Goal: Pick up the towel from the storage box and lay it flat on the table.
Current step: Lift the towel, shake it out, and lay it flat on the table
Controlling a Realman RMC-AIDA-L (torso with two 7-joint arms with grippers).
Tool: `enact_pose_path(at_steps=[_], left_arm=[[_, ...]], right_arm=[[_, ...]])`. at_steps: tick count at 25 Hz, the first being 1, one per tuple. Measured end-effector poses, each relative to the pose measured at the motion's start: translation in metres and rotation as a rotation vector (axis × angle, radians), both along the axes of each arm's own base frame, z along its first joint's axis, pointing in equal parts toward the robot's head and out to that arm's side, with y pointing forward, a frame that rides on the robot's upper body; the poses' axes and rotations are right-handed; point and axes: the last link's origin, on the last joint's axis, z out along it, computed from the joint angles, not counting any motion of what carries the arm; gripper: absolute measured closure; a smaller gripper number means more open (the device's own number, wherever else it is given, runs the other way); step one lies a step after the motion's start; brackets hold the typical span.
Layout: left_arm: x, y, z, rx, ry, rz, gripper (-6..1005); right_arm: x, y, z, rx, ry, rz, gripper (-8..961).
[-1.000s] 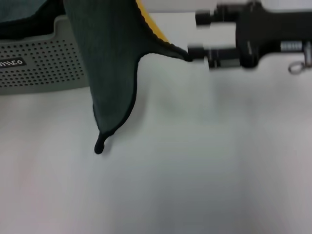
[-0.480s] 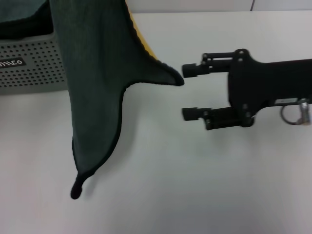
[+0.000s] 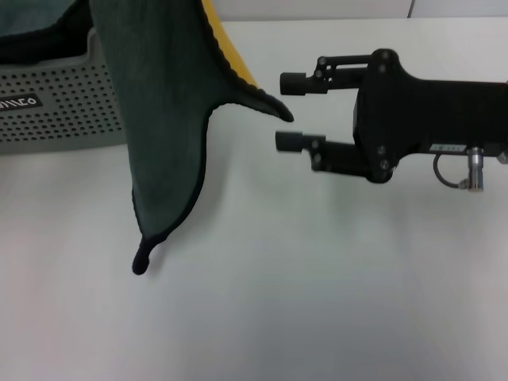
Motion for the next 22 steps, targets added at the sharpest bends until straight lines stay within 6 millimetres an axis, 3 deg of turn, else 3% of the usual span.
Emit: enact_pose_path(at_steps=[2, 8, 13, 22], left_arm=[[0.000, 0.000, 0.000, -0.001, 0.000, 0.000, 984], [0.000, 0.000, -0.001, -0.004, 0.001, -0.001, 984], [0.000, 0.000, -0.001, -0.004, 0.001, 0.000, 983], [-0.001, 0.000, -0.002, -0.010, 0.002, 0.003, 983]], right_arm=[[0.000, 0.002, 0.001, 0.015, -0.001, -0.011, 290], [0.000, 0.011, -0.006, 0.049, -0.024, -0.044, 480], [-0.003, 0.011, -0.013, 0.054, -0.039, -0.034, 504], [-0.007, 0.011, -0.012, 0.069, -0.016, -0.015, 704]])
